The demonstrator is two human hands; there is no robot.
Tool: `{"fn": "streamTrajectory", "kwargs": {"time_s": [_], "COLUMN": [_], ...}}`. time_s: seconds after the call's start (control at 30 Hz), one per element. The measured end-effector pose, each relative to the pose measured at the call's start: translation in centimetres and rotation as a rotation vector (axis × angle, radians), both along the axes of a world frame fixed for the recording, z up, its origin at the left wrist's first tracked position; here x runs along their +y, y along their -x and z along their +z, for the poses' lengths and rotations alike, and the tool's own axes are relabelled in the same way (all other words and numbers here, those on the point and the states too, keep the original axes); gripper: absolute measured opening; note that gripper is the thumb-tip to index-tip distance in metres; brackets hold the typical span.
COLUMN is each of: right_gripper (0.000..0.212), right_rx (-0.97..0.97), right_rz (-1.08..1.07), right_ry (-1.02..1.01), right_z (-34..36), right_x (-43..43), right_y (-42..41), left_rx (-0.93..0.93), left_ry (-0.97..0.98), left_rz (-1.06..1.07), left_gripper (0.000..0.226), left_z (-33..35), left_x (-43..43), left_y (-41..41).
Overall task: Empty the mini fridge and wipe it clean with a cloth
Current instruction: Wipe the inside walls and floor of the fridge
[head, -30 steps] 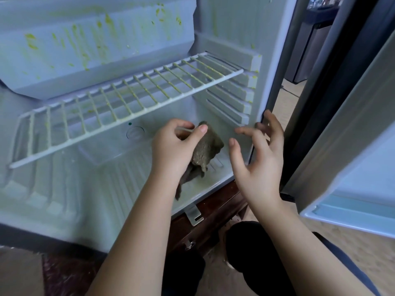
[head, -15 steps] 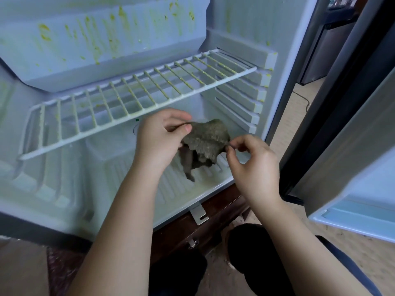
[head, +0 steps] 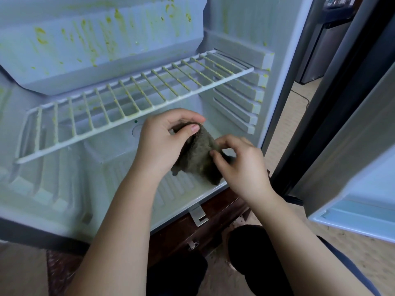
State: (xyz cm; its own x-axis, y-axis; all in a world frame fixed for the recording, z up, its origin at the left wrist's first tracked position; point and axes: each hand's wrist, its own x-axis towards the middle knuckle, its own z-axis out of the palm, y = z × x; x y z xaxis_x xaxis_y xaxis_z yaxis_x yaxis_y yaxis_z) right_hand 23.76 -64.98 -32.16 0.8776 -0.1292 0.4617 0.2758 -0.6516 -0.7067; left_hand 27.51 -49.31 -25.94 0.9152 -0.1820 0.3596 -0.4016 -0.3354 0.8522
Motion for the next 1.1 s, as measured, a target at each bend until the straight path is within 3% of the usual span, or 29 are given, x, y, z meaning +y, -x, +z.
{"fn": "streamTrajectory", "kwargs": {"time_s": [0.17, 0.3, 0.43, 0.53, 0.67, 0.73, 0.9, 1.1], "right_gripper": [0.014, 0.017, 0.019, 0.032, 0.063, 0.071, 0.073, 0.074], "right_rx": [-0.099, -0.095, -0.269, -0.44, -0.303, -0.208, -0.202, -0.196], "right_rz": [-0.214, -0.135, -0.195, -0.289, -0.305, -0.294, -0.263, -0.24], "right_ry": [-0.232, -0.345, -0.256, -0.14, -0.039, -0.044, -0.067, -0.081], "right_z": [1.8, 2.5, 2.4, 1.9, 0.8, 0.2, -0.5, -0.4], "right_x": [-0.5, -0.2, -0.7, -1.3, -1.6, -2.1, -2.8, -2.9], "right_y": [0.1, 0.0, 1.0, 1.6, 0.8, 0.1, -0.3, -0.1], "left_rx": [0.189, 0.188, 0.189, 0.191, 0.157, 0.108, -0.028, -0.084], "left_ry": [-0.129, -0.121, 0.099, 0.39, 0.619, 0.605, 0.305, 0.307], "left_rz": [-0.069, -0.079, 0.095, 0.227, 0.203, 0.185, 0.196, 0.234], "left_gripper": [0.03, 0.031, 0.035, 0.026, 0.022, 0.031, 0.043, 0.039], "left_z": [-0.3, -1.0, -2.2, -2.5, -2.6, -3.3, -5.3, -5.1], "left_x": [-0.2, -2.2, -3.1, -4.5, -7.2, -8.1, -8.3, -8.7], "left_y": [-0.1, -0.5, -2.9, -5.4, -7.8, -8.4, -10.3, -10.3]}}
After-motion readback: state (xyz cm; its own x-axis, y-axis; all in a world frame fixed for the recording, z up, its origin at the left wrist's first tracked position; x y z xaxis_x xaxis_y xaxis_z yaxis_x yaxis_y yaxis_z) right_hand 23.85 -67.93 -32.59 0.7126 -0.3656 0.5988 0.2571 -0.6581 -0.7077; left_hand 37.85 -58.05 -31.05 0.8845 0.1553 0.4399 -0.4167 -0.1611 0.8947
